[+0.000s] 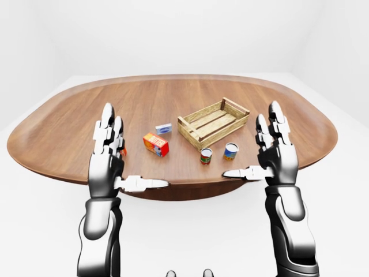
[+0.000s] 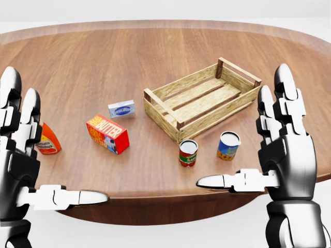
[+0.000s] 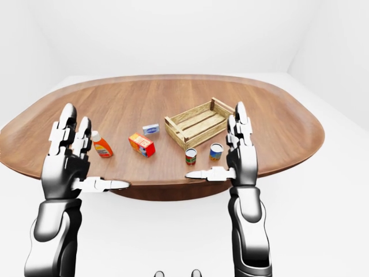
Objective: Pick up the tomato sauce, and put it in the wooden tray.
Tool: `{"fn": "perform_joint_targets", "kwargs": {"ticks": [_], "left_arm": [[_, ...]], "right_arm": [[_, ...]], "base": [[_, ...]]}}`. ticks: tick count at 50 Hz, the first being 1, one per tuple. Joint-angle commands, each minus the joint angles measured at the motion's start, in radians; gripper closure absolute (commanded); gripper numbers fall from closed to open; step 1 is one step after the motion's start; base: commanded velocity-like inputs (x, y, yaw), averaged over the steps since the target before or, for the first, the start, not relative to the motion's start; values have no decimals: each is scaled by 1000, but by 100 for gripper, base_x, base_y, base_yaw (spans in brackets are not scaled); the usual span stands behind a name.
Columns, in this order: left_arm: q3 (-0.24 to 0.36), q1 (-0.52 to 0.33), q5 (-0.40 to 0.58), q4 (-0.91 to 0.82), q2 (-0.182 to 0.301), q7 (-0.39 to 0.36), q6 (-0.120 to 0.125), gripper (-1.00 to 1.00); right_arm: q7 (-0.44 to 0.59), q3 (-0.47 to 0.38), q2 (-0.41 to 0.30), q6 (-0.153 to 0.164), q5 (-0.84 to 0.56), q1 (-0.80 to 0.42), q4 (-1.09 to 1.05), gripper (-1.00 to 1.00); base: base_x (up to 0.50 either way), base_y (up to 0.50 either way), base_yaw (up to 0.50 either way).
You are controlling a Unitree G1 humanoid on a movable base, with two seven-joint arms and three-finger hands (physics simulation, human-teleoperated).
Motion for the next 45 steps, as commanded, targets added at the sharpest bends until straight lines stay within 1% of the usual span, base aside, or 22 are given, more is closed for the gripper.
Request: {"fn": "perform_joint_targets", "kwargs": {"ticks": [1,15,45], "left_arm": [[11,-7,-2,-76,0,-10,0,-100],[18,-11,-8,-71,1,-12,0,-100],[14,-8,-6,-61,1,-14,0,-100]], "right_arm": [[7,-11,-3,0,33,-3,-61,-100],[9,-9,-6,0,24,3,-72,-100],[22,-15,-6,0,18,2,-50,-100]], "base": [[50,0,0],[50,0,0],[50,0,0]]}}
